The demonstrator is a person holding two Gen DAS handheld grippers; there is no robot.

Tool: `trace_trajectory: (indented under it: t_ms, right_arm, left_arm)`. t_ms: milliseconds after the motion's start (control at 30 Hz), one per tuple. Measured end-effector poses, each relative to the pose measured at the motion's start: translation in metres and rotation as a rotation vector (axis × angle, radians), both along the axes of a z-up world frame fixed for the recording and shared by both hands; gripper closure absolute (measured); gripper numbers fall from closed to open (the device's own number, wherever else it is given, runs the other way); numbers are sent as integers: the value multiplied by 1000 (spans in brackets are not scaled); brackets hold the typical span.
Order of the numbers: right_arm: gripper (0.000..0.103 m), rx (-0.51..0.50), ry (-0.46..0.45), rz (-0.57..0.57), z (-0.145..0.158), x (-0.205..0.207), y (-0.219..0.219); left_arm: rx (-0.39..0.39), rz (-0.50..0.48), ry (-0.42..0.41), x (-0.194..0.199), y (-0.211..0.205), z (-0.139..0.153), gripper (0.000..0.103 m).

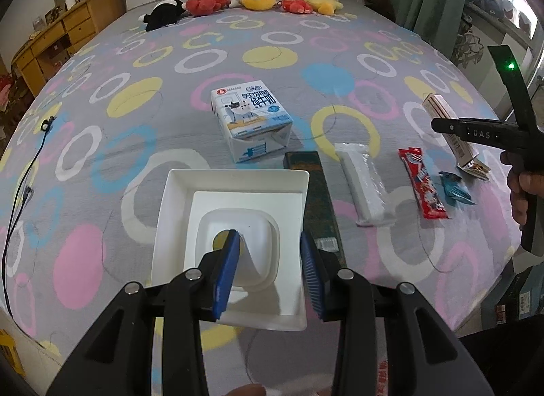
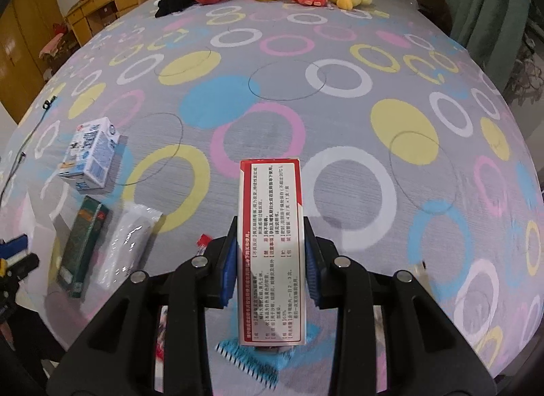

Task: Collect trash
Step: 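Lift both held items and carry them toward the white trash bag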

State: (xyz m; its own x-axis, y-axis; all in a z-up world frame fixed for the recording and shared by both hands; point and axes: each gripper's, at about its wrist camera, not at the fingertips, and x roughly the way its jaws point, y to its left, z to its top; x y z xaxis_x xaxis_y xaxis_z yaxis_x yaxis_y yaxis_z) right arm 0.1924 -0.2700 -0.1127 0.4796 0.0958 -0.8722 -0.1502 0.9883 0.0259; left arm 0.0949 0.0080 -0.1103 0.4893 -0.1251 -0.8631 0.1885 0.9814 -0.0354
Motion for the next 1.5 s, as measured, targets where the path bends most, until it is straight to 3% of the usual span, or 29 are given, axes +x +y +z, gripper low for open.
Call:
trace_trajectory:
  t_ms: [467,800,1233,1500]
  right_arm:
    - [71,30,-83,-13,65,-85,0]
    - [71,65,-118,-6,93,-170,15]
    - [71,59,-118,-11,94,-263,36]
    - [71,66,-42,17,65,-309,46]
  left_arm:
    - [-27,-65,-73,-55,-21,51,66]
    - [-40,-130,-74,-116,-36,63,66]
    - [-39,-159,-53,-181,-48,47,66]
    - [-36,-223,15,-211,-57,13,66]
